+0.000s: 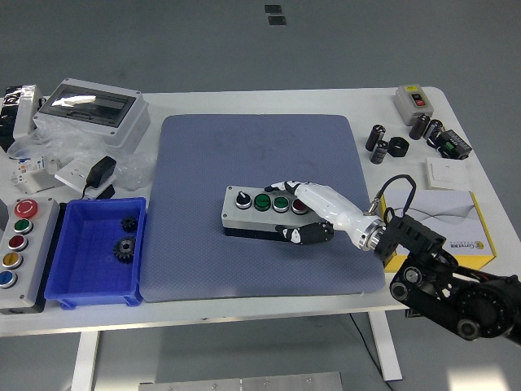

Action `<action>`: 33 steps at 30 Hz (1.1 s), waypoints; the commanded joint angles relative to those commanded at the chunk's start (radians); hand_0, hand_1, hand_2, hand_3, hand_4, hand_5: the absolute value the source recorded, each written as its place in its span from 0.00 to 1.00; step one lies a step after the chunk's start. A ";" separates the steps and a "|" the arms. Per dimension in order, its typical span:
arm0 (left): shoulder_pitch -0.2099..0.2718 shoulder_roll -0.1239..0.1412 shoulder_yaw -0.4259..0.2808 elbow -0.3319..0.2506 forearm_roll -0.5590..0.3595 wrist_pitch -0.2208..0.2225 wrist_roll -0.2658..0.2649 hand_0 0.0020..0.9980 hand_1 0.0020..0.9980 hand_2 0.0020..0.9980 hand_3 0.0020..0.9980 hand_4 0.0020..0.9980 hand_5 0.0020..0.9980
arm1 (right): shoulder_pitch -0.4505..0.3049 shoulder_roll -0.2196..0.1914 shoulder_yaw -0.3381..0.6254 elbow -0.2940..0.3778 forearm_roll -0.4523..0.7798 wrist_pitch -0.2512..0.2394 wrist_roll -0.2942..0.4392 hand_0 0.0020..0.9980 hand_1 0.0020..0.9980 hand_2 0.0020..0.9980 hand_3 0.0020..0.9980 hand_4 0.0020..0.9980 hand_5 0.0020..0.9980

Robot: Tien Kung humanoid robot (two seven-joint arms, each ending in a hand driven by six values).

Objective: Pick up the button,place it on the desk,press the button,press the button

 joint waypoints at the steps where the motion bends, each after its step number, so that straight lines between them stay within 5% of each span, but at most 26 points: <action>1: 0.000 0.000 0.000 0.000 0.000 0.000 0.000 0.61 0.46 0.51 0.61 0.63 0.22 | 0.001 -0.001 0.001 0.000 0.003 0.003 0.002 0.91 0.88 0.88 0.91 0.62 0.01; 25: 0.001 -0.002 0.011 0.000 -0.014 -0.004 0.001 0.61 0.45 0.50 0.60 0.60 0.21 | 0.022 -0.043 0.004 0.012 -0.004 0.030 0.019 0.95 0.92 0.94 0.97 0.66 0.00; 33: 0.006 -0.002 0.007 0.000 -0.018 -0.003 0.003 0.61 0.45 0.50 0.60 0.60 0.21 | -0.050 -0.162 0.151 0.184 0.134 0.066 -0.045 0.97 0.92 0.94 0.98 0.68 0.00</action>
